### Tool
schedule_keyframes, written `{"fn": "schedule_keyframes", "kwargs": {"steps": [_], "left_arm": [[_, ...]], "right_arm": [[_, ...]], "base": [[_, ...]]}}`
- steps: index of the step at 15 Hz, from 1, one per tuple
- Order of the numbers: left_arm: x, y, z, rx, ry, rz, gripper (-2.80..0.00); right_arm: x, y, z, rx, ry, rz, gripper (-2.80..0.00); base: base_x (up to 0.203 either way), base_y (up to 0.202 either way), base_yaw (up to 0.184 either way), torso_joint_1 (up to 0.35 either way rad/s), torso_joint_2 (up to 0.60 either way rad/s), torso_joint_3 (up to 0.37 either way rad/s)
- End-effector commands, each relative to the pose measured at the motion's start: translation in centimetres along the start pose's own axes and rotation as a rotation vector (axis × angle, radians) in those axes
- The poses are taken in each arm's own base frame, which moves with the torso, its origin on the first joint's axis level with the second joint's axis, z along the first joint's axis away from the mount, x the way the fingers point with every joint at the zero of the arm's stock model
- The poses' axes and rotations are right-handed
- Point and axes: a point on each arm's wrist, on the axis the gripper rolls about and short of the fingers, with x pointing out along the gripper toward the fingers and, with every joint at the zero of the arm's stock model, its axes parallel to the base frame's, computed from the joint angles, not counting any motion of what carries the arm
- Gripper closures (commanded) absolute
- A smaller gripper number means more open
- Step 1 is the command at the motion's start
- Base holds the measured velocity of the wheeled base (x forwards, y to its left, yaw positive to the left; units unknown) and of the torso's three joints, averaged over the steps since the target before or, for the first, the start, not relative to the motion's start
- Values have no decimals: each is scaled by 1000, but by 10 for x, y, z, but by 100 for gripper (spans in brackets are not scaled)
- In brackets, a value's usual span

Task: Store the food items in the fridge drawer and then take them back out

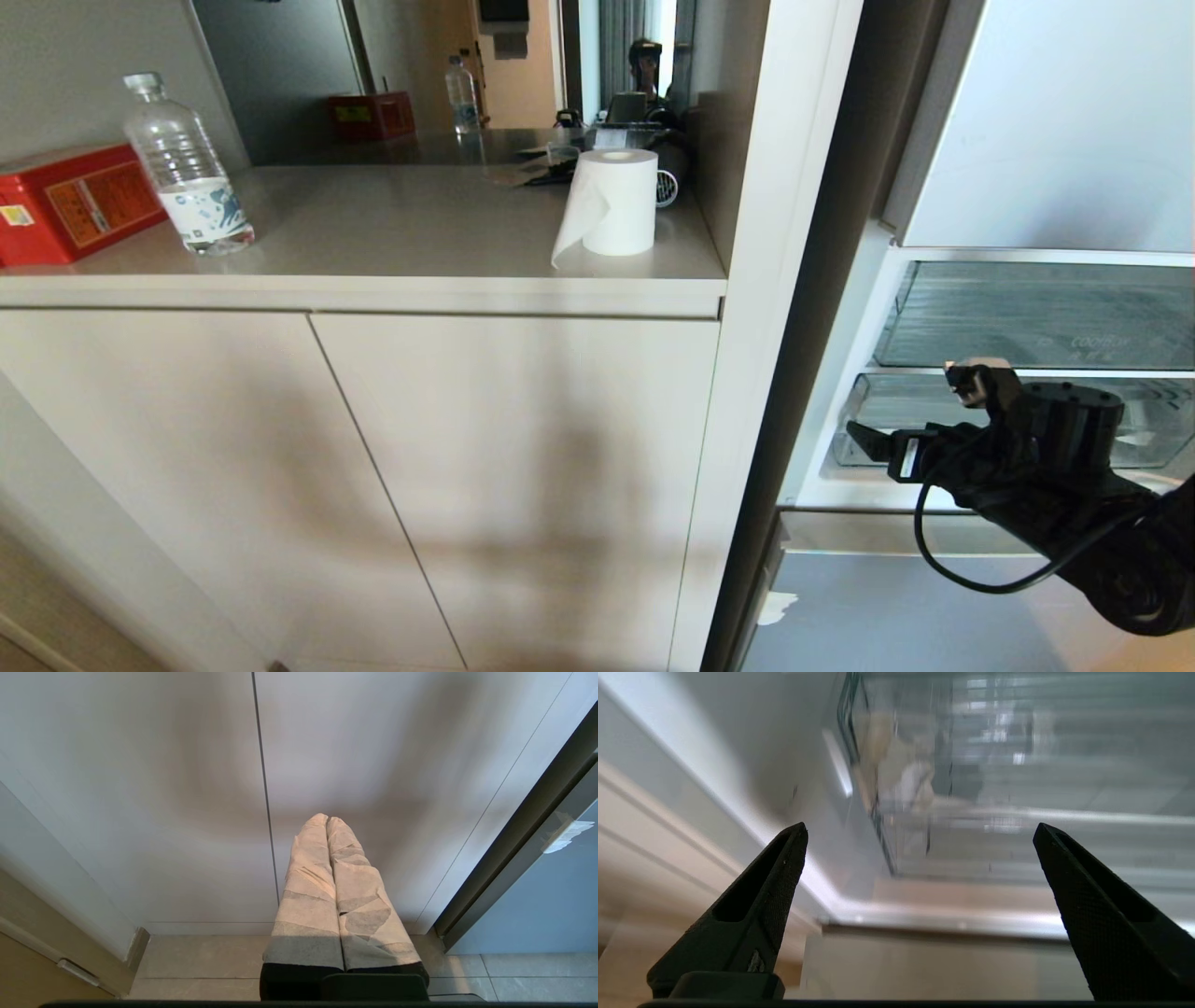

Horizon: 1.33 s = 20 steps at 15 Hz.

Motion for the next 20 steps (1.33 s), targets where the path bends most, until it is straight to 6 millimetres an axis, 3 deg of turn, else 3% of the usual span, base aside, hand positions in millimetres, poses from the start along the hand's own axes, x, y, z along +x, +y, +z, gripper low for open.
{"fn": "schedule_keyframes", "kwargs": {"steps": [1, 13, 14, 20], "left_arm": [[0, 0, 0, 0, 2, 0, 0], [0, 0, 0, 0, 2, 0, 0], [0, 0, 0, 0, 2, -1, 0], [0, 0, 0, 0, 2, -1, 0]], "right_arm": [[11, 0, -7, -1, -2, -4, -280], [20, 2, 3, -3, -50, -2, -280], [21, 6, 3, -3, -48, 9, 0], [28, 30, -3, -21, -39, 74, 0]], "base": [[0, 0, 0, 0, 0, 0], [0, 0, 0, 0, 0, 0], [0, 0, 0, 0, 0, 0], [0, 0, 0, 0, 0, 0]]}}
